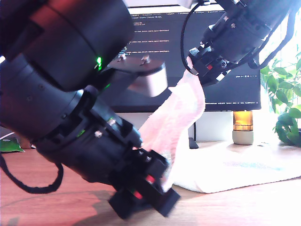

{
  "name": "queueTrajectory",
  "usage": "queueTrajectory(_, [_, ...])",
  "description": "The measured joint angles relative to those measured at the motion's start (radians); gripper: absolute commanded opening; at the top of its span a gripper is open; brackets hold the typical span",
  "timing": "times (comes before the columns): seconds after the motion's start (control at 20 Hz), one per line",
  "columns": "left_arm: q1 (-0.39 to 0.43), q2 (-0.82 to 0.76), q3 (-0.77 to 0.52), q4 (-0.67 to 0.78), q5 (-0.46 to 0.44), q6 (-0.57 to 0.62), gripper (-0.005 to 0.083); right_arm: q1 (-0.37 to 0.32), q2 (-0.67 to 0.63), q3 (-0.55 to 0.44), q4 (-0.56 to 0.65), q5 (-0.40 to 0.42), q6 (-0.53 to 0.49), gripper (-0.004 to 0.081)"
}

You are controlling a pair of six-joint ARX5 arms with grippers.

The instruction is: Fold the tea towel to a neat square and place it to the right

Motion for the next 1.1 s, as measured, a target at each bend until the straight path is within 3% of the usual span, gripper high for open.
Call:
queueTrajectory(0.05, [0.004, 0.000, 0.000, -0.002, 0.000, 0.000, -0.0027, 0.000, 0.000, 0.000, 0.000, 0.000, 0.000, -0.0011])
queueTrajectory(0.25, [0.007, 0.001, 0.000, 0.026, 0.005, 0.005, -0.0024, 0.000, 0.000, 0.000, 0.000, 0.000, 0.000, -0.0011])
queueTrajectory(0.55, [0.027, -0.050, 0.001, -0.080, -0.098, 0.193, -0.0024, 0.000, 0.000, 0.000, -0.001, 0.000, 0.000, -0.0011])
queueTrajectory(0.85, [0.151, -0.304, 0.002, -0.207, -0.164, 0.337, -0.0024, 0.005, 0.000, 0.000, -0.065, -0.021, 0.033, -0.0011])
queueTrajectory(1.1, [0.252, -0.400, 0.012, -0.320, -0.214, 0.453, -0.0024, 0.100, 0.000, 0.000, -0.074, -0.049, 0.108, -0.0011])
